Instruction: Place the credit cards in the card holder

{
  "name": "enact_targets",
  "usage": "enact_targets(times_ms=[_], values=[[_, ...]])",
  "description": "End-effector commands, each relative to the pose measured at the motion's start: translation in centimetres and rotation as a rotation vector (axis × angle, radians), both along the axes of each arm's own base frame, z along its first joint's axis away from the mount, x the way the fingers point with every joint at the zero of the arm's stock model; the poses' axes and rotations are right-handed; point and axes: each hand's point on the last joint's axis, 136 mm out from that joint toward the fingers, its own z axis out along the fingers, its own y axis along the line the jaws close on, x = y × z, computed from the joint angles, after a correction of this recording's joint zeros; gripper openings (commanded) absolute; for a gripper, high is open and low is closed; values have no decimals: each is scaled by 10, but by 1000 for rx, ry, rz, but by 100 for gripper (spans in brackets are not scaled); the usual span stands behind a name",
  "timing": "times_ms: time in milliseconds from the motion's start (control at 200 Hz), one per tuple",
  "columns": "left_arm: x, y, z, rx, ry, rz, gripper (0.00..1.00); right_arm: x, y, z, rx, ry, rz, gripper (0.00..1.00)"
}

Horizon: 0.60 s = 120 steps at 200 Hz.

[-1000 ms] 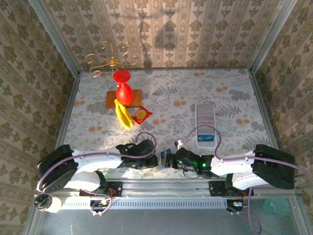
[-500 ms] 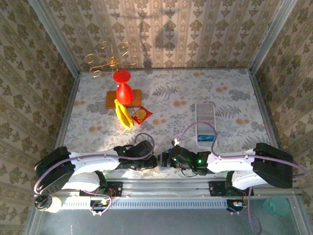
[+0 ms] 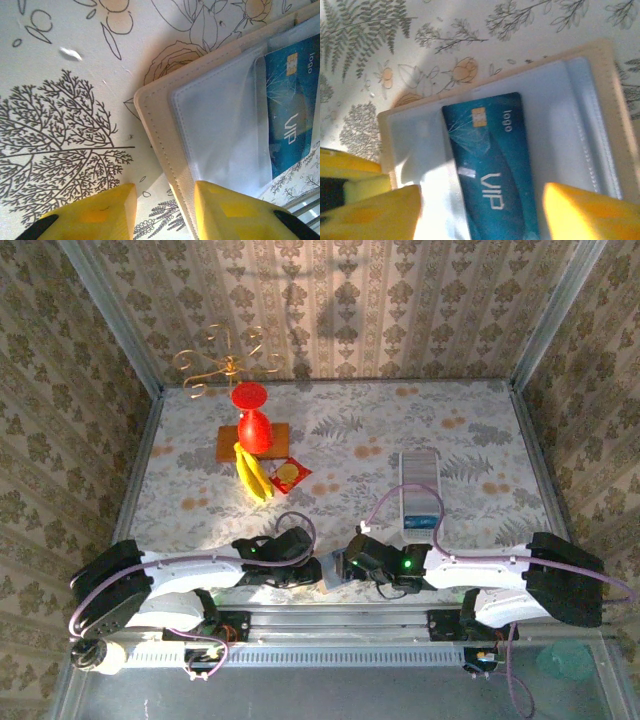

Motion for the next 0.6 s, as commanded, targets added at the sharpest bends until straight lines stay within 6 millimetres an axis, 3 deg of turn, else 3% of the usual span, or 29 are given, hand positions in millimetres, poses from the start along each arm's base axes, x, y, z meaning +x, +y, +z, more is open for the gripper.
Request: enact_targets(times_ms=[0,95,245,595], values=[[-7,4,-3,-2,34,-12,35,11,-10,4,-51,-21,-43,43],[-7,2,-3,-10,32,-17,35,15,-14,-1,-68,-6,-54,24],[-6,-1,-2,-19,32,-23,35,19,-12,-7,-78,13,-44,9],[-5,-3,-8,-18,51,-21,30,6,-2,-38,-113,105,19,0]])
